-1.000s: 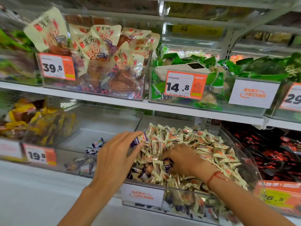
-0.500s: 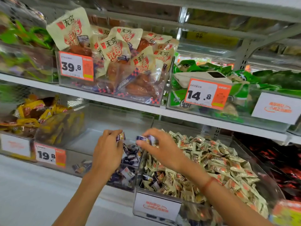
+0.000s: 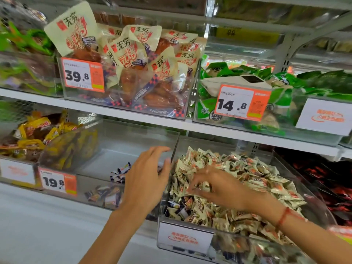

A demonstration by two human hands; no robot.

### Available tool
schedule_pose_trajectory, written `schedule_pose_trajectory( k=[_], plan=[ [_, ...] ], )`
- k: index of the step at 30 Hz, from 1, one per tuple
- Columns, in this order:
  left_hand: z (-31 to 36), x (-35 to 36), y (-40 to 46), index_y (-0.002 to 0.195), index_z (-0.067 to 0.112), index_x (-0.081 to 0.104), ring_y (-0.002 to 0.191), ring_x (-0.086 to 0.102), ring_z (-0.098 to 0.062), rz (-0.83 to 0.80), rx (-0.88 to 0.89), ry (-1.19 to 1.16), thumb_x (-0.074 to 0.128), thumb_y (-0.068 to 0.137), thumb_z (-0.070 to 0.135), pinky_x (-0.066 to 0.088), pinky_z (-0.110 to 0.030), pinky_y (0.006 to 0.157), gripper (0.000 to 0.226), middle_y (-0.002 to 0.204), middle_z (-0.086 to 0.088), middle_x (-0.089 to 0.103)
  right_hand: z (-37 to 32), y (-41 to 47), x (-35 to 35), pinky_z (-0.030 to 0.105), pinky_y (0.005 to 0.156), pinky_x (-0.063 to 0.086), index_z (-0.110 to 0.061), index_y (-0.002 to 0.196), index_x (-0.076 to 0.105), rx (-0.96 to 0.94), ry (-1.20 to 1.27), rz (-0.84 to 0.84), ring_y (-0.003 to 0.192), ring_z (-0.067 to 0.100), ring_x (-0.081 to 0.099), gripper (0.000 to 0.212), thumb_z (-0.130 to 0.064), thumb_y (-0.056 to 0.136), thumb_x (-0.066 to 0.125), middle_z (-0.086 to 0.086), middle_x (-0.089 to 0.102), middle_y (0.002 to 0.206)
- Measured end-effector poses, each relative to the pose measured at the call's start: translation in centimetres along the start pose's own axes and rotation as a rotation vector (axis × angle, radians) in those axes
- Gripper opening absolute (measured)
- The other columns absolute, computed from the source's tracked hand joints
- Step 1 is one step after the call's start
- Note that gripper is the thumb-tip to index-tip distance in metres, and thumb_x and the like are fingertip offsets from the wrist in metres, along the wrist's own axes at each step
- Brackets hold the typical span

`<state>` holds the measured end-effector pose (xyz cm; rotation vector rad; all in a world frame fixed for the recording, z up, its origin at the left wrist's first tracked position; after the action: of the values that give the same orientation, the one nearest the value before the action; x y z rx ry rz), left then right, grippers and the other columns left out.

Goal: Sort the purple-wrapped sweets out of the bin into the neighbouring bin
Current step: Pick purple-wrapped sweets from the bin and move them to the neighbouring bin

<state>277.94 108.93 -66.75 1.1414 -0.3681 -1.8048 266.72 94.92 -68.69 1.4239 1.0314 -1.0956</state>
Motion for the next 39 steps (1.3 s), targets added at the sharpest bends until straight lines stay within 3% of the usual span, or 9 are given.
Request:
schedule_pose_trajectory(
  k=[5, 11, 15, 18, 22, 26, 30, 34, 39],
  plan=[
    [0.3, 4.4, -2.1, 0.148, 0.033, 0.024, 0.137, 0.03, -0.005, -0.238, 0.104, 0.085, 0.045, 0.098, 0.035, 0.035, -0.021, 0.103, 0.054, 0.152, 0.018, 0.026, 2.0, -1.5, 4.5, 0.049, 0.118, 0.017, -0.05, 0.147, 0.016, 0.095, -0.135, -0.351, 0.147, 0.016, 0.002, 0.072, -0.036, 0.089, 0.058, -0.011, 0.001, 0.161],
    [0.6, 3.6, -2.8, 0.148, 0.031, 0.024, 0.132, 0.038, -0.004, -0.176, 0.117, 0.095, 0.046, 0.097, 0.03, 0.037, -0.018, 0.099, 0.055, 0.151, 0.017, 0.03, 1.0, 0.4, 4.8, 0.039, 0.102, 0.043, -0.029, 0.123, 0.056, -0.043, -0.202, -0.152, 0.125, 0.02, 0.038, 0.038, -0.029, 0.086, 0.067, -0.001, 0.05, 0.131],
    [0.5, 3.8, -3.0, 0.146, 0.03, 0.03, 0.13, 0.043, -0.006, -0.179, 0.116, 0.087, 0.051, 0.096, 0.026, 0.04, -0.021, 0.097, 0.055, 0.15, 0.016, 0.032, 2.7, -0.1, 1.6, 0.031, 0.111, 0.031, -0.028, 0.106, 0.064, 0.066, 0.122, -0.054, 0.123, 0.009, 0.046, 0.025, -0.032, 0.082, 0.071, -0.01, 0.055, 0.127],
    [0.4, 4.0, -2.9, 0.144, 0.029, 0.035, 0.125, 0.048, -0.009, -0.152, 0.12, 0.098, 0.053, 0.094, 0.025, 0.044, -0.024, 0.094, 0.054, 0.149, 0.014, 0.036, 4.6, -1.5, -2.5, 0.028, 0.096, 0.041, -0.036, 0.096, 0.062, 0.136, 0.262, 0.11, 0.106, 0.003, 0.053, 0.021, -0.037, 0.078, 0.073, -0.015, 0.059, 0.11],
    [0.7, 4.1, -2.8, 0.137, 0.021, 0.047, 0.117, 0.056, -0.014, -0.134, 0.149, 0.159, 0.062, 0.089, 0.02, 0.049, -0.025, 0.086, 0.051, 0.141, 0.008, 0.047, 8.4, -3.2, -4.9, 0.029, 0.076, 0.042, -0.029, 0.111, 0.059, 0.254, 0.011, 0.299, 0.101, 0.014, 0.055, 0.024, -0.036, 0.088, 0.065, -0.006, 0.054, 0.112],
    [0.8, 4.2, -2.5, 0.122, 0.012, 0.061, 0.109, 0.061, -0.022, -0.11, 0.228, 0.271, 0.078, 0.072, 0.011, 0.048, -0.032, 0.09, 0.053, 0.125, -0.002, 0.062, 11.3, -4.5, -0.1, 0.048, 0.116, 0.012, -0.038, 0.145, 0.028, 0.508, -0.194, -0.2, 0.147, 0.032, 0.004, 0.05, -0.054, 0.098, 0.033, 0.007, 0.013, 0.158],
    [3.7, 4.4, -2.7, 0.117, 0.019, 0.065, 0.111, 0.057, -0.013, -0.086, 0.45, 0.243, 0.075, 0.071, 0.004, 0.034, -0.024, 0.101, 0.049, 0.121, 0.005, 0.063, 10.0, -5.1, -0.5, 0.055, 0.116, -0.004, -0.044, 0.149, 0.018, 0.524, -0.185, -0.314, 0.146, 0.03, -0.016, 0.064, -0.061, 0.092, 0.044, 0.002, -0.008, 0.161],
    [5.0, 7.8, -2.4, 0.113, 0.033, 0.066, 0.107, 0.06, -0.001, -0.404, 0.387, 0.099, 0.06, 0.089, 0.005, 0.05, -0.027, 0.095, 0.038, 0.123, 0.017, 0.061, 7.6, -6.0, -1.8, 0.055, 0.118, 0.0, -0.047, 0.145, 0.026, 0.465, -0.065, -0.194, 0.148, 0.028, -0.007, 0.065, -0.048, 0.089, 0.059, -0.002, -0.002, 0.161],
    [2.3, 12.7, -1.5, 0.131, 0.032, 0.053, 0.124, 0.047, -0.014, -0.833, 0.409, 0.452, 0.064, 0.088, 0.016, 0.044, -0.035, 0.097, 0.047, 0.133, 0.008, 0.051, 5.6, -6.8, 0.2, 0.05, 0.119, -0.001, -0.044, 0.137, 0.042, 0.352, -0.004, -0.058, 0.146, 0.013, 0.012, 0.042, -0.046, 0.095, 0.05, -0.015, 0.021, 0.156]
  ],
)
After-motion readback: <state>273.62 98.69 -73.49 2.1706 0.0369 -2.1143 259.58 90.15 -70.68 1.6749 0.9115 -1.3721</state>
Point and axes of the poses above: each hand's wrist, its own y-axis towards the middle knuckle, its own x-axis out of the palm, z = x × y, the point moved 6 cm from there along y, towards the middle knuckle
